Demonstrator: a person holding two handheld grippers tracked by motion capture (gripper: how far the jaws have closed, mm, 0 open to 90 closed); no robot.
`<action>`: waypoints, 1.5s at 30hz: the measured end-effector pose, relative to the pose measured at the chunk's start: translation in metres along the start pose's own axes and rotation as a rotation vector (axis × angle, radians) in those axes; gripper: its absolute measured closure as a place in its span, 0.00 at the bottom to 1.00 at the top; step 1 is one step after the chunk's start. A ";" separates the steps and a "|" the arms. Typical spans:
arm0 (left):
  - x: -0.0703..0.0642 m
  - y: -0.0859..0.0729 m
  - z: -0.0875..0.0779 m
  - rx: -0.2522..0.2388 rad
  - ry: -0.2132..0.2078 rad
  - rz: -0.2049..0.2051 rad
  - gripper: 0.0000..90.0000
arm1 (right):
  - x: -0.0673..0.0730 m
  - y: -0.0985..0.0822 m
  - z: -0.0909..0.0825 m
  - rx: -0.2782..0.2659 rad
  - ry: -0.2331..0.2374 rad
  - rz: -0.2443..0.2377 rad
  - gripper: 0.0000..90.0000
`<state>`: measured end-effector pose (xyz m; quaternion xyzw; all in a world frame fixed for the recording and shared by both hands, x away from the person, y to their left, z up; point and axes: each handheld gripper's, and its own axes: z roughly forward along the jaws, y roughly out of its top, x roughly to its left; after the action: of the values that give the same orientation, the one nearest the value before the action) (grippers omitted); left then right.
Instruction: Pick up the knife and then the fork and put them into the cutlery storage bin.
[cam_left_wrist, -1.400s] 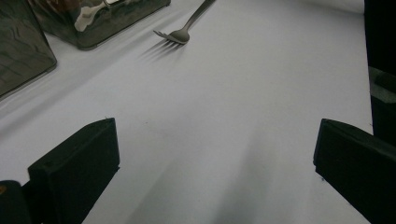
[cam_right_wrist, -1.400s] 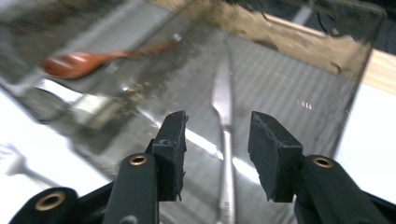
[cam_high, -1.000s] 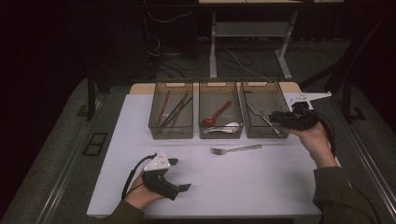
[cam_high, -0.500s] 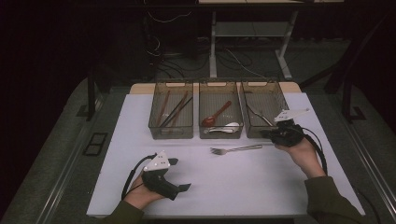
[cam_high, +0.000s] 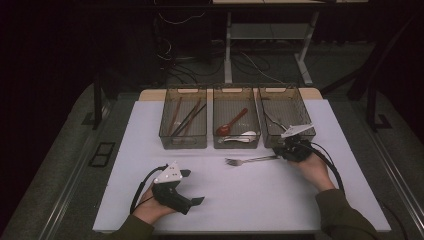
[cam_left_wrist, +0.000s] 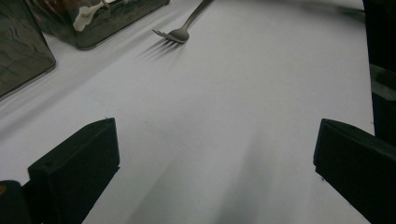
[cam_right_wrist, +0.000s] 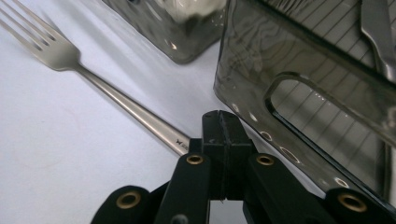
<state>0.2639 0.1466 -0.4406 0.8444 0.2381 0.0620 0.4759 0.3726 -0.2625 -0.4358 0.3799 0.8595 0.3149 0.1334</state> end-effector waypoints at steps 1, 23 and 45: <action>0.000 0.000 0.000 0.001 -0.001 0.000 0.00 | -0.001 0.000 0.001 0.001 0.000 0.003 0.99; 0.000 0.000 0.001 0.001 -0.004 0.002 0.00 | -0.002 -0.002 0.009 0.028 -0.007 -0.014 0.99; -0.001 0.001 0.000 0.001 -0.006 0.005 0.00 | 0.017 -0.012 -0.011 0.144 0.120 -0.106 0.99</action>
<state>0.2635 0.1460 -0.4401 0.8454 0.2346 0.0606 0.4760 0.3487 -0.2610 -0.4351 0.3229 0.9052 0.2671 0.0704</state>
